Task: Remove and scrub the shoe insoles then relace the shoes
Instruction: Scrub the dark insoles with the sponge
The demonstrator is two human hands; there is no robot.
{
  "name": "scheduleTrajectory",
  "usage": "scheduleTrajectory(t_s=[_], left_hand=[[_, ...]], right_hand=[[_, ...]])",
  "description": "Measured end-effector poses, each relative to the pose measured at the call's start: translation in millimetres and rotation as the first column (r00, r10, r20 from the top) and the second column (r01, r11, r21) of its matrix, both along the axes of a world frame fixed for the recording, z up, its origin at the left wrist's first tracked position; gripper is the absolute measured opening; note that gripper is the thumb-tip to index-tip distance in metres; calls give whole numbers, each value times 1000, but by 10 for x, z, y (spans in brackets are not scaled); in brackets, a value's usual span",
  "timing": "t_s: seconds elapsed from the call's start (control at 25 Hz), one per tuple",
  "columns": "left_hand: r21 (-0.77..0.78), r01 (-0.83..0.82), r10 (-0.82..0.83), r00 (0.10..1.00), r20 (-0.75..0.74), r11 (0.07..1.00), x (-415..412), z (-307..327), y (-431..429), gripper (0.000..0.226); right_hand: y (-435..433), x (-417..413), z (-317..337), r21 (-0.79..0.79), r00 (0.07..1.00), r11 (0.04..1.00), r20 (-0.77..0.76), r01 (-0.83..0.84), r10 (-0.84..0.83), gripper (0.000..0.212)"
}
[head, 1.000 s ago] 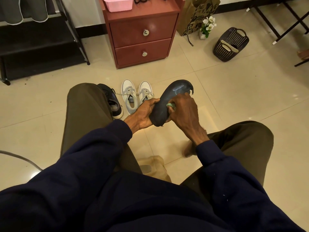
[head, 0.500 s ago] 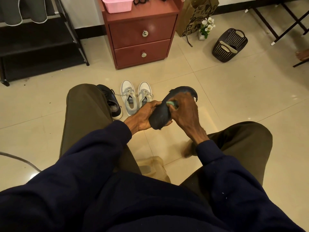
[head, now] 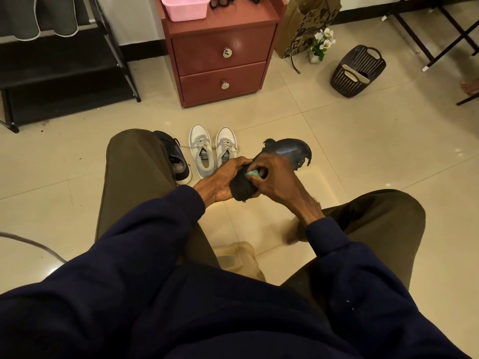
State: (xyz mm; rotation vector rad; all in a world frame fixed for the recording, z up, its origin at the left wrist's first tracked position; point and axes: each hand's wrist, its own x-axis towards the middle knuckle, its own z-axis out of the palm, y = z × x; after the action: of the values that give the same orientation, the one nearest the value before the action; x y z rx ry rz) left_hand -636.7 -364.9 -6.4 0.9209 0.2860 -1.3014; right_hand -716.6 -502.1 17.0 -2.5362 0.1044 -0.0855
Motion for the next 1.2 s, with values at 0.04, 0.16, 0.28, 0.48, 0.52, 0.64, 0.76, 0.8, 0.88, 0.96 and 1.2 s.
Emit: scheduleTrajectory(t_s=[0.04, 0.16, 0.28, 0.48, 0.52, 0.64, 0.76, 0.8, 0.88, 0.96, 1.2], left_hand=[[2, -4, 4, 1000, 5, 1000, 3, -4, 10, 23], [-11, 56, -55, 998, 19, 998, 3, 1, 19, 32], [-18, 108, -107, 994, 29, 994, -21, 27, 14, 34], [-8, 60, -60, 998, 18, 998, -2, -10, 22, 30], [-4, 69, -69, 997, 22, 998, -1, -5, 24, 33], [-8, 94, -94, 995, 35, 996, -6, 3, 33, 36], [-24, 37, -37, 999, 27, 999, 2, 15, 20, 30], [-33, 16, -16, 1000, 23, 999, 10, 6, 15, 29], [-33, -14, 15, 1000, 18, 999, 14, 14, 6, 28], [-47, -22, 23, 1000, 6, 999, 14, 25, 9, 30], [-20, -45, 46, 999, 18, 999, 21, 2, 2, 27]], right_hand=[[-6, 3, 8, -31, 1000, 999, 14, 15, -15, 7], [-232, 7, 6, -117, 938, 933, 121, 339, -326, 9], [-229, -1, 5, -53, 935, 936, 83, 349, -344, 15], [-56, 3, -1, 11, 989, 991, 68, 130, -131, 9], [-126, 22, -13, -38, 972, 975, 89, 220, -216, 9], [-261, 6, -31, -88, 919, 919, 126, 385, -373, 10], [-61, -16, 40, 25, 990, 991, 47, 131, -132, 6], [15, -30, 64, 33, 999, 999, -15, 35, -34, 5], [46, -33, 94, -59, 997, 998, -69, -30, 26, 4], [-80, -13, 91, -184, 993, 976, -11, 116, -120, 9], [-60, -49, 74, -16, 994, 995, -62, 94, -94, 4]])
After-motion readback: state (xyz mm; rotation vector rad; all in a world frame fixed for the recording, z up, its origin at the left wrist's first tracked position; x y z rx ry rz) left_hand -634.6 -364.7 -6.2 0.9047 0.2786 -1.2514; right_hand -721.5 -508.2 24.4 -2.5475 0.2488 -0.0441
